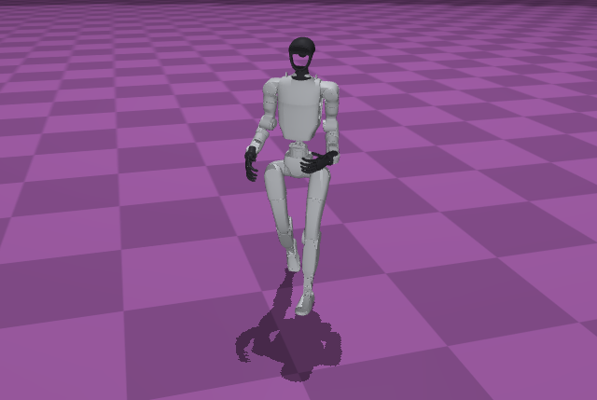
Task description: Walk run
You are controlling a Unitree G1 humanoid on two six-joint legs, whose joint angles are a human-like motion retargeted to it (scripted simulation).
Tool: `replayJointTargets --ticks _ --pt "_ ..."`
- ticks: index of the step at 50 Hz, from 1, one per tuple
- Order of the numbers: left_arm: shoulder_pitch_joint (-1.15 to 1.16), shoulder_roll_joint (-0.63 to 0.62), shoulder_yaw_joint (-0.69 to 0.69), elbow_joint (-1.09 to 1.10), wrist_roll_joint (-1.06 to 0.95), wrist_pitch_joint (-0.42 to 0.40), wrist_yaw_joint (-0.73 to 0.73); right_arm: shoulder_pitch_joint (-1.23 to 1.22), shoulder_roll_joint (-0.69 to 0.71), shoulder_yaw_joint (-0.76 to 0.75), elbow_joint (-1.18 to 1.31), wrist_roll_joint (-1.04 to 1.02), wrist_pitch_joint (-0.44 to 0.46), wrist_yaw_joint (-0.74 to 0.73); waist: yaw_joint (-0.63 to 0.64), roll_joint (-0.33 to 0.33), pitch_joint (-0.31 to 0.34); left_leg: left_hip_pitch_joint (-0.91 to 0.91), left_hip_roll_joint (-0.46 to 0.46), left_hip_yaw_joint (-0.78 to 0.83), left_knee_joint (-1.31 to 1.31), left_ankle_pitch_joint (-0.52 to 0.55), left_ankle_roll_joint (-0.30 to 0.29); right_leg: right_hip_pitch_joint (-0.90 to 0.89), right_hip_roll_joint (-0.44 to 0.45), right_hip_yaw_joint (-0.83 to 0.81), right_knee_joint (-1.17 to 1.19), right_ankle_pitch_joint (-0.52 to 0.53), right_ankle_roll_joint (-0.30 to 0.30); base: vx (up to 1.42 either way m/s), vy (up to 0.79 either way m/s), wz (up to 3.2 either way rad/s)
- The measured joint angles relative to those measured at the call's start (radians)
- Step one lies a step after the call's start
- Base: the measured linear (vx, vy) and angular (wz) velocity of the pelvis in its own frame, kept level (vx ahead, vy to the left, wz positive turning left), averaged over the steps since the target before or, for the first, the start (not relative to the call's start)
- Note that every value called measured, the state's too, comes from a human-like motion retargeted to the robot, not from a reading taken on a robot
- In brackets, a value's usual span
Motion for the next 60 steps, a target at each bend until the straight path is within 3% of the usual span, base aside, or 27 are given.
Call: replayJointTargets --ticks 2,3,5,7,10,15,21,28,30,32,36,37,40,43,45,46,49,52,56,60 --pt "-0.021 0.012 0.006 0.018 0.014 0.0 0.018 0.013 0.04 -0.045 0.126 -0.087 0.032 -0.075 0.039 -0.011 -0.003 0.033 0.036 0.076 0.02 -0.043 0.021 -0.049 -0.023 0.006 0.104 0.053 0.088 0.65 -0.16 -1.9" --pt "-0.032 0.023 -0.003 0.021 0.02 -0.003 0.036 0.018 0.06 -0.058 0.167 -0.091 0.036 -0.093 0.044 -0.006 -0.002 0.065 0.052 0.096 0.006 -0.058 0.031 -0.076 -0.014 -0.006 0.132 0.038 0.085 0.49 -0.18 -1.43" --pt "-0.055 0.039 -0.006 0.027 0.026 -0.01 0.067 0.039 0.081 -0.068 0.221 -0.034 0.023 -0.088 0.041 0.016 0.007 0.125 0.115 0.175 -0.047 -0.053 0.029 -0.138 -0.057 -0.118 0.166 -0.109 0.002 0.47 -0.16 -1.03" --pt "-0.069 0.049 -0.014 0.027 0.021 -0.006 0.091 0.065 0.094 -0.086 0.244 0.035 0.009 -0.067 0.001 0.036 0.012 0.164 0.113 0.168 -0.093 -0.042 0.035 -0.193 -0.116 -0.228 0.139 -0.19 -0.05 0.38 -0.11 -0.45" --pt "-0.088 0.085 -0.046 0.005 -0.018 0.002 0.114 0.088 0.095 -0.11 0.256 0.135 -0.019 -0.052 -0.061 0.051 0.021 0.214 0.117 0.219 -0.149 -0.048 0.03 -0.262 -0.194 -0.378 0.035 -0.303 -0.059 0.34 -0.09 -0.47" --pt "-0.134 0.177 -0.048 0.011 -0.077 0.012 0.095 0.096 0.088 -0.106 0.267 0.195 -0.021 -0.069 -0.046 -0.016 0.024 0.319 0.042 0.346 -0.206 -0.125 0.039 -0.371 -0.266 -0.488 -0.172 -0.41 -0.092 0.32 -0.13 -1.61" --pt "-0.185 0.215 -0.038 0.073 -0.051 0.016 0.106 0.072 0.157 -0.146 0.229 0.204 -0.013 -0.1 -0.09 -0.018 0.038 0.433 0.013 0.419 -0.246 -0.177 0.021 -0.431 -0.291 -0.624 -0.39 -0.433 -0.132 0.27 -0.17 -0.68" --pt "-0.228 0.106 -0.091 0.12 -0.066 0.027 0.096 0.1 0.177 -0.14 0.164 0.229 -0.047 -0.155 -0.137 0.051 0.024 0.491 0.062 0.436 -0.22 -0.196 -0.044 -0.394 -0.302 -0.825 -0.437 -0.473 -0.197 0.35 -0.25 -0.14" --pt "-0.237 0.068 -0.115 0.164 -0.079 0.044 0.075 0.105 0.173 -0.14 0.161 0.214 -0.036 -0.145 -0.129 0.056 0.006 0.503 0.073 0.445 -0.196 -0.185 -0.07 -0.369 -0.298 -0.852 -0.431 -0.474 -0.24 0.45 -0.4 -0.31" --pt "-0.225 0.039 -0.131 0.2 -0.082 0.04 0.061 0.108 0.172 -0.135 0.158 0.204 -0.025 -0.126 -0.122 0.061 -0.013 0.516 0.095 0.453 -0.16 -0.14 -0.096 -0.362 -0.249 -0.814 -0.442 -0.476 -0.315 0.52 -0.52 -0.54" --pt "-0.169 -0.023 -0.131 0.243 -0.042 0.004 0.071 0.064 0.169 -0.124 0.147 0.192 0.0 -0.094 -0.129 0.041 -0.03 0.488 0.139 0.454 0.017 0.099 -0.115 -0.355 -0.234 -0.612 -0.407 -0.537 -0.284 0.45 -0.59 -0.68" --pt "-0.152 -0.04 -0.123 0.247 -0.029 -0.002 0.082 0.049 0.164 -0.11 0.142 0.19 0.007 -0.085 -0.134 0.019 -0.034 0.468 0.143 0.463 0.092 0.166 -0.092 -0.343 -0.239 -0.573 -0.41 -0.552 -0.281 0.39 -0.43 -1.44" --pt "-0.107 -0.073 -0.093 0.25 -0.009 -0.013 0.103 -0.002 0.147 -0.055 0.12 0.191 0.021 -0.061 -0.097 -0.062 -0.044 0.365 0.126 0.474 0.377 0.287 0.068 -0.281 -0.262 -0.546 -0.44 -0.569 -0.298 0.46 -0.58 -2.22" --pt "-0.077 -0.085 -0.061 0.249 -0.009 -0.012 0.104 -0.066 0.129 -0.021 0.109 0.198 0.026 -0.027 -0.079 -0.085 -0.036 0.22 -0.022 0.206 0.528 0.198 -0.041 -0.245 -0.238 -0.432 -0.464 -0.581 -0.275 0.31 -0.34 -2.06" --pt "-0.058 -0.084 -0.037 0.245 -0.017 -0.005 0.103 -0.098 0.111 0.007 0.101 0.205 0.025 0.005 -0.074 -0.102 -0.035 0.166 -0.098 0.13 0.552 0.146 -0.066 -0.214 -0.233 -0.408 -0.482 -0.592 -0.268 0.55 -0.49 -1.95" --pt "-0.05 -0.078 -0.026 0.239 -0.021 -0.006 0.104 -0.111 0.104 0.024 0.093 0.216 0.021 0.014 -0.073 -0.108 -0.035 0.146 -0.113 0.131 0.546 0.114 -0.047 -0.2 -0.228 -0.397 -0.489 -0.598 -0.269 0.5 -0.43 -1.85" --pt "-0.02 -0.052 0.012 0.21 -0.02 -0.02 0.106 -0.143 0.079 0.067 0.062 0.257 0.005 0.036 -0.043 -0.121 -0.018 0.061 -0.11 0.145 0.499 0.026 0.029 -0.162 -0.203 -0.333 -0.5 -0.609 -0.268 0.45 -0.36 -2.0" --pt "0.005 -0.036 0.047 0.185 -0.002 -0.039 0.125 -0.173 0.054 0.085 0.03 0.281 -0.011 0.052 -0.011 -0.125 0.011 -0.017 -0.121 0.14 0.411 -0.019 0.052 -0.128 -0.167 -0.237 -0.504 -0.617 -0.272 0.6 -0.45 -1.74" --pt "0.032 -0.041 0.089 0.165 -0.009 -0.049 0.172 -0.239 0.003 0.087 -0.011 0.293 -0.022 0.096 0.017 -0.09 0.058 -0.107 -0.144 0.079 0.206 -0.033 -0.016 -0.068 -0.077 -0.121 -0.502 -0.639 -0.296 0.74 -0.45 -1.63" --pt "0.045 -0.056 0.112 0.139 -0.029 -0.045 0.186 -0.289 -0.057 0.072 -0.047 0.299 -0.029 0.117 0.053 -0.062 0.101 -0.199 -0.102 0.161 0.006 -0.05 -0.073 0.009 0.003 -0.022 -0.487 -0.671 -0.343 0.79 -0.37 -1.25"
